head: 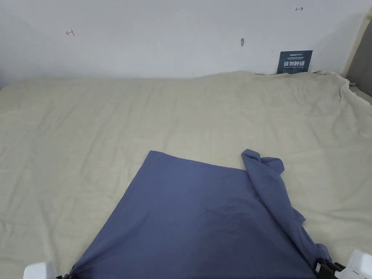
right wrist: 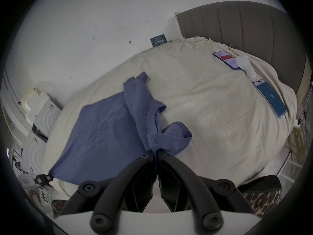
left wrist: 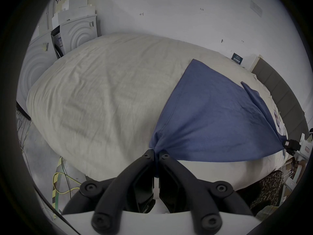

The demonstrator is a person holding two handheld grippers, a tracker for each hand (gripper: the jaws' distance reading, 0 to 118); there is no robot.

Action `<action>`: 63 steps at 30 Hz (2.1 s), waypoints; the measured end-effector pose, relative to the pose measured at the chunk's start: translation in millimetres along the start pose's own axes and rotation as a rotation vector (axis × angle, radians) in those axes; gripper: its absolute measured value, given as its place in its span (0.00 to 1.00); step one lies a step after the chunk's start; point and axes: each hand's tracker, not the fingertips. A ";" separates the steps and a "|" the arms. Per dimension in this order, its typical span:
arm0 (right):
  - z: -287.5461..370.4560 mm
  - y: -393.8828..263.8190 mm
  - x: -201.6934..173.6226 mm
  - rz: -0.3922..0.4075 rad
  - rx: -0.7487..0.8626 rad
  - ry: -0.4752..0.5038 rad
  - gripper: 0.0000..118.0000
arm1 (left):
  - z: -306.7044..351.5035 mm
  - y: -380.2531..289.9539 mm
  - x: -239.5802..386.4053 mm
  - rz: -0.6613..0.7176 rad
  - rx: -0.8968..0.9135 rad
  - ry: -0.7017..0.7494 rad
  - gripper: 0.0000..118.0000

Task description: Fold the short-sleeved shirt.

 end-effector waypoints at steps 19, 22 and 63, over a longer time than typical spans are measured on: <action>-27.2 -15.7 -11.1 0.123 -0.131 -0.138 0.43 | -25.6 -2.1 26.2 -0.037 -0.132 0.116 0.44; 1.3 5.9 -22.2 0.127 0.023 -0.086 0.85 | -1.4 16.2 38.2 -0.035 -0.031 0.084 0.93; 15.2 137.8 -64.0 0.274 0.463 -0.118 0.00 | -97.9 277.0 184.8 -0.214 0.164 -0.219 0.26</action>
